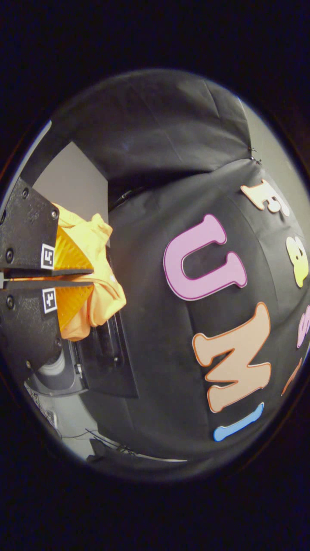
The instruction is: Put the clothes into the washing machine and then close the washing machine lid.
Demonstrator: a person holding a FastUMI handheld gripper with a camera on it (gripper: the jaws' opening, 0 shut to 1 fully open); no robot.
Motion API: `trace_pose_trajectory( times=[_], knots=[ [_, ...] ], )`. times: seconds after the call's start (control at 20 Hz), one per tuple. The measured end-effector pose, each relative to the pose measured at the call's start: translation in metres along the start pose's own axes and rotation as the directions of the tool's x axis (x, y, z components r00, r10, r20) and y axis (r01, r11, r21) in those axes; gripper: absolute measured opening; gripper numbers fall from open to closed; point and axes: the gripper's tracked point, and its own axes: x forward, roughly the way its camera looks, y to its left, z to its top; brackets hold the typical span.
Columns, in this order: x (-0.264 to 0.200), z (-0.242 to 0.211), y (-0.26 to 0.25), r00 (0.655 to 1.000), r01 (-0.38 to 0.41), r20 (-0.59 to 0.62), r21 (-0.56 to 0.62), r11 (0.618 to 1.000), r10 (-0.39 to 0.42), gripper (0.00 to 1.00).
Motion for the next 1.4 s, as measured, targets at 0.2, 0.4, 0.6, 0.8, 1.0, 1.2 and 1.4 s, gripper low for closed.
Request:
trace_pose_trajectory(
  times=[0.2,0.4,0.6,0.8,1.0,1.2,1.4],
  knots=[
    [0.008,-0.039,-0.032,0.999,0.041,-0.026,0.012,0.999,-0.04,0.02],
    [0.028,-0.095,-0.063,0.991,0.098,-0.089,0.024,0.995,-0.096,0.02],
    [0.045,-0.149,-0.091,0.976,0.152,-0.161,0.029,0.988,-0.145,0.02],
    [0.062,-0.189,-0.107,0.96,0.208,-0.211,0.089,0.974,-0.185,0.04],
    [0.066,-0.201,-0.116,0.944,0.259,-0.231,0.077,0.963,-0.235,0.09],
    [0.071,-0.197,-0.119,0.939,0.274,-0.217,0.01,0.962,-0.266,0.47],
    [0.07,-0.172,-0.106,0.947,0.268,-0.172,-0.038,0.963,-0.271,0.82]
  ],
)
